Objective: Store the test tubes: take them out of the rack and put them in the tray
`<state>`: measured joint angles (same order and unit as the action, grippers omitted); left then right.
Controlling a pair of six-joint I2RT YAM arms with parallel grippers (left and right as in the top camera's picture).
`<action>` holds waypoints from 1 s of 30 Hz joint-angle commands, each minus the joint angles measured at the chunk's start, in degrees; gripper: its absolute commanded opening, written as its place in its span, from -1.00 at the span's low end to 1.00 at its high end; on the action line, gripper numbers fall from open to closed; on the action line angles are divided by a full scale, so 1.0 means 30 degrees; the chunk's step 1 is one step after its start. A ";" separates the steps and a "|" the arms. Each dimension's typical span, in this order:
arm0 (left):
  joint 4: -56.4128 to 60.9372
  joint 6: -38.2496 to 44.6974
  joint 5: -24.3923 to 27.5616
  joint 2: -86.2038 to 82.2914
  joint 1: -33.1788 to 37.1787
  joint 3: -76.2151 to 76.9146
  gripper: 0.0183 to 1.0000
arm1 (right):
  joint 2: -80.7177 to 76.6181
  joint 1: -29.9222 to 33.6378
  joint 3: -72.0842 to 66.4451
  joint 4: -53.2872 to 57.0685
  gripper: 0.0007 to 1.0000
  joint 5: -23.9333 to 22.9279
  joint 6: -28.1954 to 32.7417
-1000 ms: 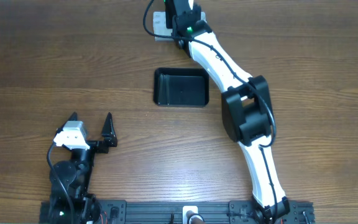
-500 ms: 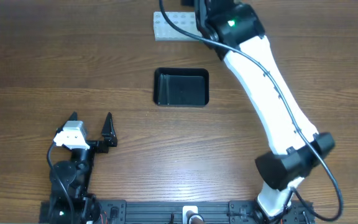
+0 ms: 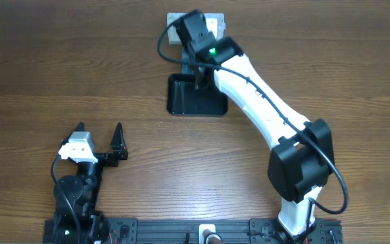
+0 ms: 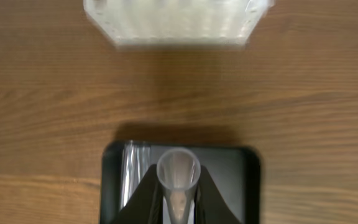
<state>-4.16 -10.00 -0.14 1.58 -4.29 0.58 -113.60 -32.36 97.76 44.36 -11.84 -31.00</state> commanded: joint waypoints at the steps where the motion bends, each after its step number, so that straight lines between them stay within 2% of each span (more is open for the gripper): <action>1: -0.0066 0.0335 0.0248 -0.0117 0.0153 -0.0080 1.00 | -0.0058 -0.0087 -0.1894 -0.1974 -0.83 0.0510 -0.1107; 21: -0.0058 0.0335 0.0248 -0.0117 0.0153 -0.0080 1.00 | -0.2594 -0.0481 -0.2091 -0.2404 -0.78 0.0816 -0.1727; 24: -0.0066 0.0335 0.0248 -0.0117 0.0153 -0.0080 1.00 | -0.2608 -0.0561 -0.2091 -0.2397 -0.66 0.0816 -0.1727; 27: -0.0066 0.0335 0.0248 -0.0117 0.0153 -0.0080 1.00 | -0.2608 -0.0627 -0.2084 -0.2375 -0.39 0.0816 -0.1727; 30: -0.0058 0.0335 0.0248 -0.0117 0.0153 -0.0080 1.00 | -0.2565 -0.0656 -0.2047 -0.2390 -0.22 0.0860 -0.1705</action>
<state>-4.16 -10.00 -0.14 1.58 -4.29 0.58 -120.51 -33.69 91.81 37.19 -9.45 -36.01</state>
